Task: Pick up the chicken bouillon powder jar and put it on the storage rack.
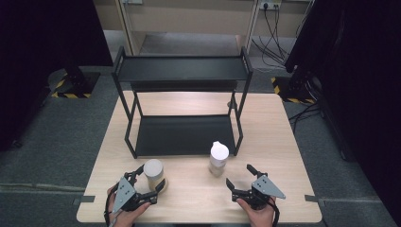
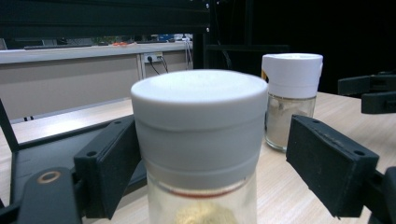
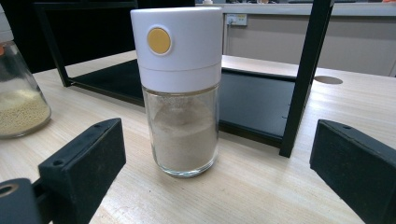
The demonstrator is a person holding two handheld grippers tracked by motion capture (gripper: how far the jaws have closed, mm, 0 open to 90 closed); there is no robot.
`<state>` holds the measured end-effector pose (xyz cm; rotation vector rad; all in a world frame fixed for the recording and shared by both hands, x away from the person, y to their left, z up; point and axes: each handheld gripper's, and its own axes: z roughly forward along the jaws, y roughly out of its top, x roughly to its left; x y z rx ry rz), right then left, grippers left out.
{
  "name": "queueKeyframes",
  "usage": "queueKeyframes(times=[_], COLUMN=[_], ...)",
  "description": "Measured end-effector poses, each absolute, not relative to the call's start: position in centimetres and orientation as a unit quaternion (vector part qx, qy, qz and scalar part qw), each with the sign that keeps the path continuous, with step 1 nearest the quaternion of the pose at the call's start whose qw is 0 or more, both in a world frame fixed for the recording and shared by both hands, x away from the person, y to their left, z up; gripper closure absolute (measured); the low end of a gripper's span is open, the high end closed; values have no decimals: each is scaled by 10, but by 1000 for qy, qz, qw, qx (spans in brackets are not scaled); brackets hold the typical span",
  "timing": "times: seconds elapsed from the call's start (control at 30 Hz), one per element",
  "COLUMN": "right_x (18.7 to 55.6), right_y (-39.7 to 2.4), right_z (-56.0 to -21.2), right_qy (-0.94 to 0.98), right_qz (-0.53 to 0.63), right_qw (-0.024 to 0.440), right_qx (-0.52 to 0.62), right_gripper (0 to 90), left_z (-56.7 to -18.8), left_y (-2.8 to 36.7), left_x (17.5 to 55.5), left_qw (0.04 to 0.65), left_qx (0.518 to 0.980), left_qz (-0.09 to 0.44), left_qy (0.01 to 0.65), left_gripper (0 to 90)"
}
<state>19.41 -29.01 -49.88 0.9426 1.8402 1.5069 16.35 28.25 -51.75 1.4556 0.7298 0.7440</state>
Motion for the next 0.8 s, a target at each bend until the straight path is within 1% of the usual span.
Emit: queueKeyframes(times=[0.2,0.53,0.63,0.67,0.8], right_x=[194,194,194,194,193], right_y=[-290,-289,-289,-289,-289], right_z=[-499,-498,-498,-498,-499], right_qy=[686,688,687,688,687], right_qz=[565,563,563,562,563], right_qw=[288,288,288,288,289], right_qx=[357,357,357,357,357], right_gripper=[39,42,44,44,45], left_z=[-514,-513,-513,-513,-512], left_y=[278,273,272,271,271], left_x=[167,171,172,172,174], left_qw=[625,622,622,621,621], left_qx=[633,627,626,627,627], left_qz=[327,338,342,343,341], left_qy=[319,323,324,323,324], left_gripper=[195,288,302,321,330])
